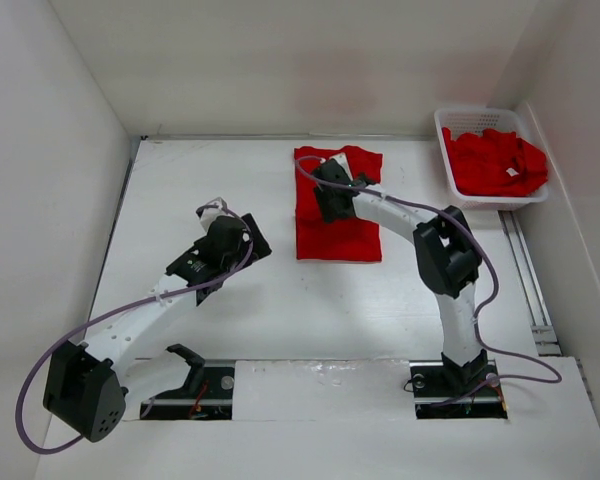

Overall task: Fold and stack the t-shirts
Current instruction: Fold the folded rectangular tshirt in 1/3 of the way

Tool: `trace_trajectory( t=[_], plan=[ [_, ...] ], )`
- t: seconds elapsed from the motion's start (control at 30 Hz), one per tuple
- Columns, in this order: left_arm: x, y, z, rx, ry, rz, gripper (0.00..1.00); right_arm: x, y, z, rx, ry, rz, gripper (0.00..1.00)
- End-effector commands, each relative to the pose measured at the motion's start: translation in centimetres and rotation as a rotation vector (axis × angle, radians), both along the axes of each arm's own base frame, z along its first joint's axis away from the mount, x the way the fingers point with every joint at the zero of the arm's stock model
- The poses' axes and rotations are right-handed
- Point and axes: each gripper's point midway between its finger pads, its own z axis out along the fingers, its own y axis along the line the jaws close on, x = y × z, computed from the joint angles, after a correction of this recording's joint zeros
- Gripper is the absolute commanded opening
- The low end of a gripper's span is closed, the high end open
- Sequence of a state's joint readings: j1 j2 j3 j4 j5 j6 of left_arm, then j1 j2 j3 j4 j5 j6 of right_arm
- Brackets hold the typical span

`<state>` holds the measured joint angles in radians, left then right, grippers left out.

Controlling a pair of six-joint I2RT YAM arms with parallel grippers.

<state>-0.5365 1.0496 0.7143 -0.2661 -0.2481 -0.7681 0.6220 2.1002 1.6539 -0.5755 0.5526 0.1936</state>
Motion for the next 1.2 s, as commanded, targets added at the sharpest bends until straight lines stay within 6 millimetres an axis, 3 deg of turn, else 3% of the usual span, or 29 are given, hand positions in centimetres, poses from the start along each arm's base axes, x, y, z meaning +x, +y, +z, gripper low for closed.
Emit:
trace_trajectory(
  t=[0.0,0.17,0.2,0.27,0.3,0.4,0.43,0.5,0.63,0.67,0.7,0.77,0.87,0.9,0.93,0.97,1.0,1.03,1.17],
  plan=[
    [0.1,0.9,0.8,0.029,-0.022,0.029,1.0,2.5,-0.1,0.9,0.023,-0.042,-0.009,0.99],
    [0.0,1.2,0.6,0.049,-0.019,0.031,1.0,4.7,-0.7,1.0,0.074,-0.055,-0.019,0.99],
    [0.0,1.2,0.6,0.049,-0.019,0.031,1.0,5.5,-0.5,2.0,0.101,-0.074,-0.019,0.99],
    [0.0,1.2,0.6,0.049,-0.019,0.031,1.0,6.6,-0.7,1.5,0.114,-0.067,-0.026,0.99],
    [0.0,1.2,0.6,0.049,-0.019,0.031,1.0,7.9,-0.8,2.7,0.151,-0.091,-0.029,0.99],
    [0.0,1.2,0.6,0.049,-0.019,0.031,1.0,9.8,-1.0,3.0,0.221,-0.087,-0.019,0.99],
    [0.0,1.2,0.6,0.049,-0.019,0.031,1.0,10.8,-0.8,4.5,0.252,-0.115,-0.013,0.99],
    [0.0,1.2,0.6,0.049,-0.019,0.031,1.0,12.0,-0.9,5.5,0.288,-0.135,-0.008,0.99],
    [0.1,1.0,0.8,0.045,-0.027,0.017,1.0,12.7,-0.9,7.9,0.354,-0.154,0.022,0.99],
    [0.1,1.0,0.8,0.045,-0.027,0.017,1.0,12.4,-1.1,7.9,0.354,-0.154,0.022,0.99],
    [0.1,1.0,0.8,0.045,-0.027,0.017,1.0,11.8,-1.1,9.6,0.366,-0.175,0.04,0.99],
    [0.2,0.7,0.9,0.034,-0.031,0.009,1.0,10.2,-1.5,10.6,0.379,-0.181,0.051,0.99],
    [0.3,0.0,1.2,0.004,-0.039,-0.016,1.0,7.4,-1.7,10.4,0.352,-0.161,0.053,0.99],
    [0.1,0.1,0.8,0.009,-0.03,-0.016,1.0,5.5,-1.5,8.3,0.321,-0.124,0.057,0.99],
    [0.1,-0.1,0.6,0.008,-0.03,-0.03,1.0,4.3,-1.7,10.0,0.334,-0.16,0.046,0.99],
    [0.3,-0.5,0.9,-0.009,-0.043,-0.039,1.0,3.2,-1.9,9.9,0.33,-0.166,0.033,0.99],
    [0.2,-0.6,0.9,-0.008,-0.041,-0.053,1.0,1.1,-2.1,7.8,0.305,-0.131,0.022,0.99],
    [0.2,-0.6,0.4,-0.004,-0.035,-0.053,1.0,0.8,-2.2,9.7,0.344,-0.191,0.021,0.99],
    [0.2,-1.5,0.4,-0.032,-0.03,-0.084,1.0,-1.7,1.3,7.9,0.4,-0.104,0.136,0.99]
  ],
)
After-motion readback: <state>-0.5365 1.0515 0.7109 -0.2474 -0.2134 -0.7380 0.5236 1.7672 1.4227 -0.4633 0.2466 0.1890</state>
